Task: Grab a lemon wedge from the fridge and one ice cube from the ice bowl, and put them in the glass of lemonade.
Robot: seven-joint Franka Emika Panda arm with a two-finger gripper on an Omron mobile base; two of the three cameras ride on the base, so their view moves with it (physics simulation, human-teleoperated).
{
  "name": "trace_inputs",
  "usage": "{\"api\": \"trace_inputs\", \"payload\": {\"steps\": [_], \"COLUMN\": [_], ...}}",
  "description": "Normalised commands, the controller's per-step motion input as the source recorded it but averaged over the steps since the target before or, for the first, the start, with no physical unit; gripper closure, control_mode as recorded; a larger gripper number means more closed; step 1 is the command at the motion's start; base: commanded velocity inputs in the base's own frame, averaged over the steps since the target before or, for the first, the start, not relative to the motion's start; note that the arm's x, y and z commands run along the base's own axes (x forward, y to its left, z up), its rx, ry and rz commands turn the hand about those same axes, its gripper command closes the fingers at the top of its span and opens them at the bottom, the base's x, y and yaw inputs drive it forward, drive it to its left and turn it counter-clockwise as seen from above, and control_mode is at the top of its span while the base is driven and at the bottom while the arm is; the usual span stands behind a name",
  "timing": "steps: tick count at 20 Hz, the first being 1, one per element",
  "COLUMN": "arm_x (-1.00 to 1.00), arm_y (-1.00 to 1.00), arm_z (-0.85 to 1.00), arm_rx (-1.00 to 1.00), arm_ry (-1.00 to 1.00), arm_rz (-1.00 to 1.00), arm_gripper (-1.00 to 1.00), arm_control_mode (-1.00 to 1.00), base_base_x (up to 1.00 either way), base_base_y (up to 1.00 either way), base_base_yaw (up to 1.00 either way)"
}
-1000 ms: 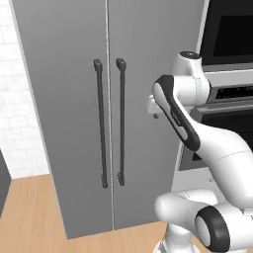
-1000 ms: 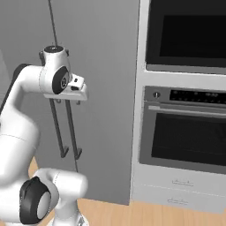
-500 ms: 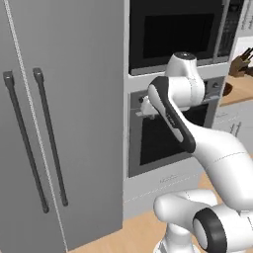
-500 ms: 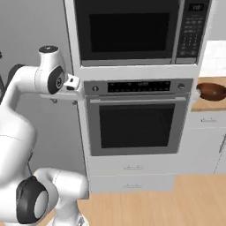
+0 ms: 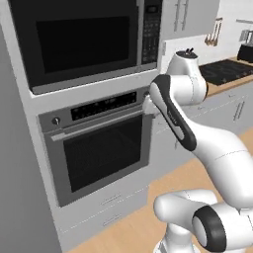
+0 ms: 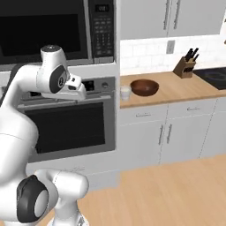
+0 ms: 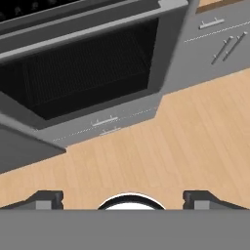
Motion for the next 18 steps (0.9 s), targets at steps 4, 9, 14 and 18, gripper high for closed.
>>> {"api": "trace_inputs", "payload": {"steps": [4, 9, 14, 18], "arm_x": [0.00, 0.00, 0.00, 0.00], "arm_y": [0.00, 0.00, 0.00, 0.00], "arm_z": [0.00, 0.00, 0.00, 0.00], "arm_rx": [0.00, 0.00, 0.00, 0.00], "arm_ry": [0.00, 0.00, 0.00, 0.00], "arm_rz": [0.00, 0.00, 0.00, 0.00], "arm_gripper": [-1.00, -1.00, -1.00, -1.00], "arm_control_mode": [1.00, 1.00, 1.00, 1.00], "base_base_x": [0.82, 1.00, 0.97, 0.75], "base_base_y": [-0.90, -0.85, -0.85, -0.85], "base_base_yaw": [0.03, 0.35, 0.48, 0.50]}}
